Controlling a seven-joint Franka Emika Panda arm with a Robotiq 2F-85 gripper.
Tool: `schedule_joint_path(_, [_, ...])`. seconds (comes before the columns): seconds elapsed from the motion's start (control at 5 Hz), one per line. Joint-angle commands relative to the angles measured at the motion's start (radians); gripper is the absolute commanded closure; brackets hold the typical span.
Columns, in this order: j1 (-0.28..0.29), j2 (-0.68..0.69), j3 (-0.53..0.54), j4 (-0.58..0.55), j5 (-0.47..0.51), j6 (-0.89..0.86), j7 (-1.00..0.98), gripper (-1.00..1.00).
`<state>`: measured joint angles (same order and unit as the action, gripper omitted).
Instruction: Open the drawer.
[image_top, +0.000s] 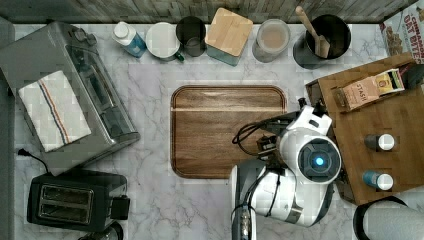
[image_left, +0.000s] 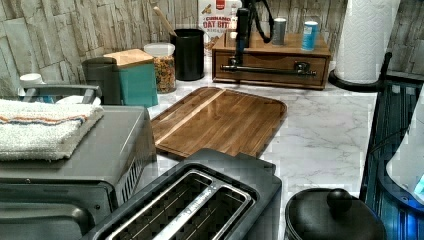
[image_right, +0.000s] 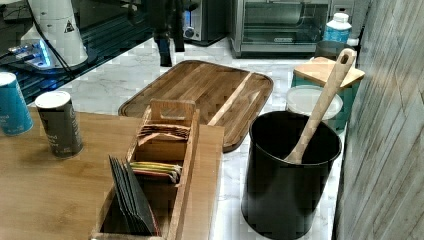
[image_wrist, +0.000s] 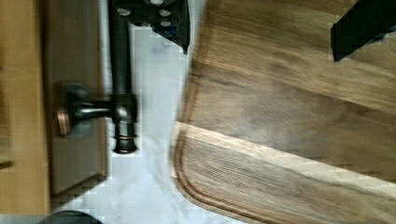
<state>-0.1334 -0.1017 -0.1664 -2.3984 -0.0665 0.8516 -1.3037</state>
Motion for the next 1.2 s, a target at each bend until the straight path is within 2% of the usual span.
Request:
schedule_joint_path(0.2, [-0.047, 0.052, -0.101, 0.040, 0.020, 0.065, -0.281, -1.00])
schedule_joint_path(0.4, [-0.056, 0.062, -0.133, 0.040, 0.071, 0.095, -0.358, -1.00])
schedule_joint_path(0.8, [-0.071, 0.080, -0.168, 0.059, 0.099, 0.094, -0.404, -1.00])
schedule_joint_path(1.0, [-0.028, 0.086, -0.224, 0.032, 0.145, 0.175, -0.433, -1.00])
schedule_joint_path(1.2, [-0.069, 0.100, -0.175, 0.028, 0.156, 0.184, -0.435, -1.00])
